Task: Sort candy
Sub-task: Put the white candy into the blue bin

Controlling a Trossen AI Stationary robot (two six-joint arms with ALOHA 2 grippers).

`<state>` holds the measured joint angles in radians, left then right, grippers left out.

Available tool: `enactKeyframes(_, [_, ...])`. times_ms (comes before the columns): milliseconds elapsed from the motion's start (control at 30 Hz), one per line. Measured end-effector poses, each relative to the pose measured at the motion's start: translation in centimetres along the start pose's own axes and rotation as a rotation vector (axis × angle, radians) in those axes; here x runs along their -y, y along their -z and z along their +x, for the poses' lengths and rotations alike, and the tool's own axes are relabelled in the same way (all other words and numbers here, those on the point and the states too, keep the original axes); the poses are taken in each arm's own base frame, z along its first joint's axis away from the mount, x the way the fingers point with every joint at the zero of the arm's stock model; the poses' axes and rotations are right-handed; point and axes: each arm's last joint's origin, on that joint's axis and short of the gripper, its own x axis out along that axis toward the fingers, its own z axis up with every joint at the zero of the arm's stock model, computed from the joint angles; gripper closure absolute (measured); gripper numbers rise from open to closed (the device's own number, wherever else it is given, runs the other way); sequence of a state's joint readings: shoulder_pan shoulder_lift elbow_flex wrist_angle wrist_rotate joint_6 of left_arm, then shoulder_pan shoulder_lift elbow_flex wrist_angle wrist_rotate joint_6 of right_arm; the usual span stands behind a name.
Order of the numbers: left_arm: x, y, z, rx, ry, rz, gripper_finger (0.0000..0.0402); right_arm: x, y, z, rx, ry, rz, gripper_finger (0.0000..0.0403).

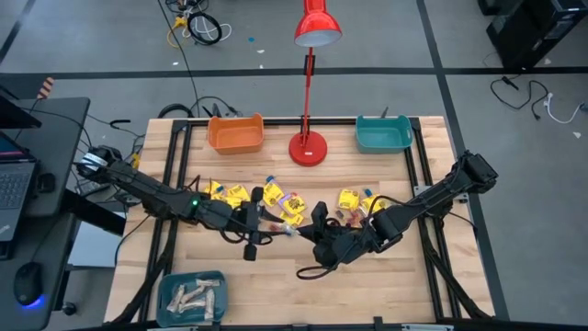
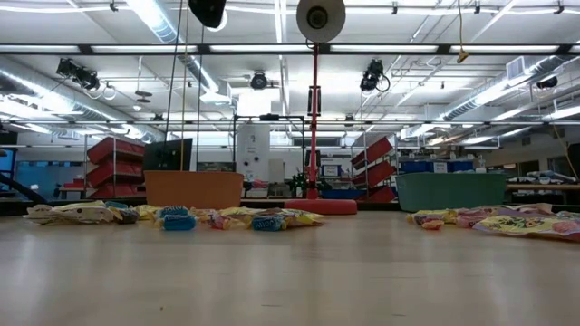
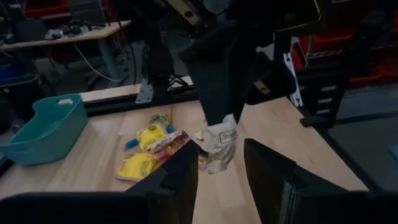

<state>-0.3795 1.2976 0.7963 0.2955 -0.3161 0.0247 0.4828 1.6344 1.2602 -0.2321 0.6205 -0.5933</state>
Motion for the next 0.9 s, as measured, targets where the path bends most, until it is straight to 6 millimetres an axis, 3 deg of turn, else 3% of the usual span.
enactKeyframes(233, [0.0,0.1,0.0,-0.01,-0.013,-0.001,0.0285,0.0,-0.1,0.0,0.005,0.003,0.011,0.0403])
enactKeyframes(500, [-0.1,0.1,0.0,-0.009,-0.045,-0.002,0.0389,0.0,-0.1,0.0,0.005,0.002,0.011,0.0401])
enactKeyframes(700, [-0.2,0.1,-0.1,-0.013,-0.072,-0.001,0.0399,0.2,0.0,0.0,-0.013,0.03,0.054,0.037])
enactKeyframes(900, [-0.6,-0.6,-1.5,-0.026,-0.084,-0.031,0.04,0.1,0.1,-0.1,-0.056,0.086,0.058,0.034])
